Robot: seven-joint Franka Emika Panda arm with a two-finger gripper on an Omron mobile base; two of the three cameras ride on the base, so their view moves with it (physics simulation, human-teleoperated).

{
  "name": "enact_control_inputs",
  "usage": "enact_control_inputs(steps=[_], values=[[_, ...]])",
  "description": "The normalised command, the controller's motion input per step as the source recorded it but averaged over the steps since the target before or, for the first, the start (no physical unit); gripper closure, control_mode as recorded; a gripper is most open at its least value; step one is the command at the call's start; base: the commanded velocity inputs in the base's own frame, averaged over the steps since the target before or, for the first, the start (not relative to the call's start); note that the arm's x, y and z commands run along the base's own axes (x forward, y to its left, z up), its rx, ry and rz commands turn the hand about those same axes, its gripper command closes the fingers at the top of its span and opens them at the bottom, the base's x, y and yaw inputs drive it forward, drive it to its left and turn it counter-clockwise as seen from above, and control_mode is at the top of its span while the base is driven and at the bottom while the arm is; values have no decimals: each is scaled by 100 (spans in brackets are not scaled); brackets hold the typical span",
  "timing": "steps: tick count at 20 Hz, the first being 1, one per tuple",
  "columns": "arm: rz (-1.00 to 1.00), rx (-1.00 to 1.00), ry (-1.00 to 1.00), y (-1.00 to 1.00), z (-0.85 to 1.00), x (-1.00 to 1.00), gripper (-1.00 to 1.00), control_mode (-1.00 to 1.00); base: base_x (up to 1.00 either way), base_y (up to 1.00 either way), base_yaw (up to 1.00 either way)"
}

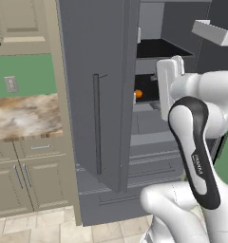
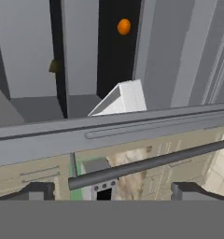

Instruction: Retrieve the kiwi and tangerine from the fridge and place them into the bowl on the dining table.

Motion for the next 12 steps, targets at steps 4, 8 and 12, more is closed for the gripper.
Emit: enact_control_inputs(steps=[4, 8, 12], values=[[12, 0, -3, -1, 0, 36, -100, -100, 0, 0, 0], [9, 1, -2, -6, -10, 44, -100, -100, 0, 0, 0], [5, 0, -1, -6, -21, 51, -100, -100, 0, 0, 0]])
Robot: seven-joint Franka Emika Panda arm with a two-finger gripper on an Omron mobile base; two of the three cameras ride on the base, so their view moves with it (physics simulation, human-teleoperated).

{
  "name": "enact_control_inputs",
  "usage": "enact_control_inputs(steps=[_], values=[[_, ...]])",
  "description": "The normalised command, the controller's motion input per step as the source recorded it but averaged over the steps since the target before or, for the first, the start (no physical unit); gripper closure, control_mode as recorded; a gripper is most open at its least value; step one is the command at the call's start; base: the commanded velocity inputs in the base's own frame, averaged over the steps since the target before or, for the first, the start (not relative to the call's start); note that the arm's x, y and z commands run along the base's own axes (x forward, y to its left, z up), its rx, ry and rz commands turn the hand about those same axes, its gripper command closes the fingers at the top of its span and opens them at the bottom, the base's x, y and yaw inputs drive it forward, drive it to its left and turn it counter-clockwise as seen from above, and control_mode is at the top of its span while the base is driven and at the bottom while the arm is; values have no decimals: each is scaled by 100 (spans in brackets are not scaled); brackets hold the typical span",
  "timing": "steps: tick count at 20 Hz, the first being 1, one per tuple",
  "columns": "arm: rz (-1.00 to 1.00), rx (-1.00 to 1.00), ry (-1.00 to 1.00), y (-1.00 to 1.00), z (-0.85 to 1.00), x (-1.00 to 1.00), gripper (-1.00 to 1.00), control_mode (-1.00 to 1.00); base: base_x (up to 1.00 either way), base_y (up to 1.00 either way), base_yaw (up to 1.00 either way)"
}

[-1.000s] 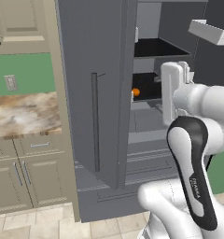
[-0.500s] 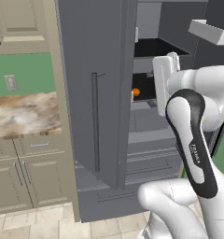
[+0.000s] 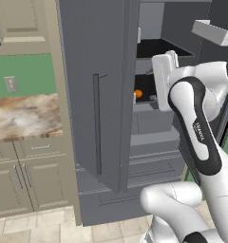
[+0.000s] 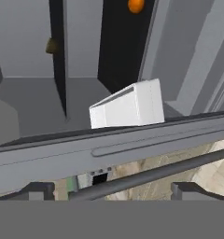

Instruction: Retrieve the kiwi and tangerine from the fridge and place them into the bowl on the dining table.

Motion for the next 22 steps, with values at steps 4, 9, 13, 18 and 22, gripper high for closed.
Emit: enact_control_inputs(steps=[4, 9, 13, 18, 22], values=[[1, 0, -2, -12, -7, 46, -100, -100, 0, 0, 0], [6, 0, -1, -2, 0, 60, -100, -100, 0, 0, 0], [12, 0, 0, 0, 0, 66, -100, -100, 0, 0, 0], [15, 0, 0, 13, -3, 71, -100, -100, 0, 0, 0], [16, 0, 0, 69, -18, 51, -100, -100, 0, 0, 0]])
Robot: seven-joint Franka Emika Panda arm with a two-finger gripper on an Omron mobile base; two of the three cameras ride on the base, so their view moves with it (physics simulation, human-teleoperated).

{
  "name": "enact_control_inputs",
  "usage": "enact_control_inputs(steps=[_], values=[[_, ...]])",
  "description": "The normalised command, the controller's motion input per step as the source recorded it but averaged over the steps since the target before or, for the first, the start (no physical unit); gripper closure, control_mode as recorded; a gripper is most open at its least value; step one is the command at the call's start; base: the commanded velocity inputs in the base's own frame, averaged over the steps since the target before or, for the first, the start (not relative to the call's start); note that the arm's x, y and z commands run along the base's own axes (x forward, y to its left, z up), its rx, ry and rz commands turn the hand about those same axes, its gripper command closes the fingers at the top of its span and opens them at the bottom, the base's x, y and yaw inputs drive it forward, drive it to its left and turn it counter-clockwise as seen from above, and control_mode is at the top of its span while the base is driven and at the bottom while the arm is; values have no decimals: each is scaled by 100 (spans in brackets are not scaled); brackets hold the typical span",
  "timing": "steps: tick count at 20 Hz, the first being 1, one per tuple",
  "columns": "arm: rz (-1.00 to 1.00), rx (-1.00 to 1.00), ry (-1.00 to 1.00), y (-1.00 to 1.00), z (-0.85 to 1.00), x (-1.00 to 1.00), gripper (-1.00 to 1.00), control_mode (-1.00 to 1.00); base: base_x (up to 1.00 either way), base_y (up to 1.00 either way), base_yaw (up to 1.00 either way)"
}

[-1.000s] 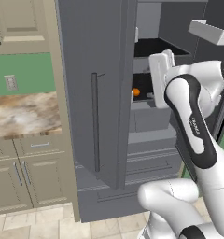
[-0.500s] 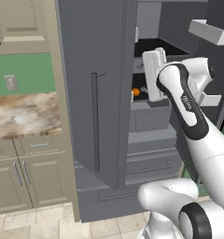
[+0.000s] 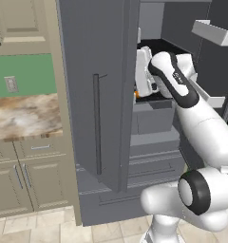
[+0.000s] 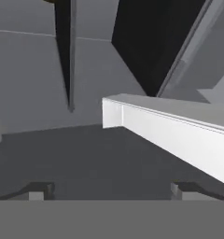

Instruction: Retrieve the kiwi and tangerine from the fridge and place them into the bowl on the dining table.

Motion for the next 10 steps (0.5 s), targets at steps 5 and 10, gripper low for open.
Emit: enact_control_inputs(steps=[5, 10], values=[[17, -3, -1, 100, -26, -21, -100, -100, 0, 0, 0], [26, -17, -8, 100, -29, -96, -100, -100, 0, 0, 0]])
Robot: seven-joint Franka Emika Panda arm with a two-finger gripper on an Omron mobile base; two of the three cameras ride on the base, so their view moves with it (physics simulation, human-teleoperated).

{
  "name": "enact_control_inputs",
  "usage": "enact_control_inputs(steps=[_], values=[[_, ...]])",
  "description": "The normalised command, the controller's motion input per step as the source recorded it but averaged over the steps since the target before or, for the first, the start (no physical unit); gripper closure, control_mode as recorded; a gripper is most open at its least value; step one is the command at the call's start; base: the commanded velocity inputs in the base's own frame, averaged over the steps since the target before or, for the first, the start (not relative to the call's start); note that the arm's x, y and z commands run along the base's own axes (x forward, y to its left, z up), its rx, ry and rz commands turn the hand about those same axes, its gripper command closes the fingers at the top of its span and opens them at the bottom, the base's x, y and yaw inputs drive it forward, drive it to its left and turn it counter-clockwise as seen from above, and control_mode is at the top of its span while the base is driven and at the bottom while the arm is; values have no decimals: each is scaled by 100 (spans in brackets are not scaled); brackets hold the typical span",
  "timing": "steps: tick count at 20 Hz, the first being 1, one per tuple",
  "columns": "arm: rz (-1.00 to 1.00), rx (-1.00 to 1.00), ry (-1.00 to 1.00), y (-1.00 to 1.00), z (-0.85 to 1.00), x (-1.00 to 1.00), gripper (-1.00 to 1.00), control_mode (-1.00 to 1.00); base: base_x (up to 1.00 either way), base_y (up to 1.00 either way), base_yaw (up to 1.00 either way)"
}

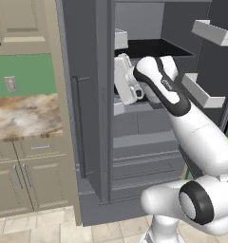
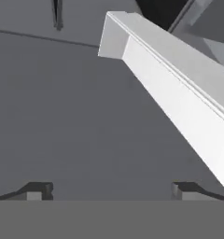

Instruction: Retrieve the kiwi and tangerine from the fridge and place them into the bowl on the dining table.

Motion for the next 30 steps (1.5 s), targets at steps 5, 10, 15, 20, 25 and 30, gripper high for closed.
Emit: enact_control_inputs(steps=[5, 10, 15, 20, 25, 30], values=[[13, -15, -8, 100, -5, -70, -100, -100, 0, 0, 0], [0, -8, -14, 81, 3, -30, -100, -100, 0, 0, 0], [-9, -10, -47, -78, 23, -94, -100, -100, 0, 0, 0], [0, -16, -28, -100, 16, -90, -100, -100, 0, 0, 0], [2, -32, -4, -90, 2, -64, -100, -100, 0, 0, 0], [0, -25, 1, -80, 1, -46, -100, -100, 0, 0, 0]])
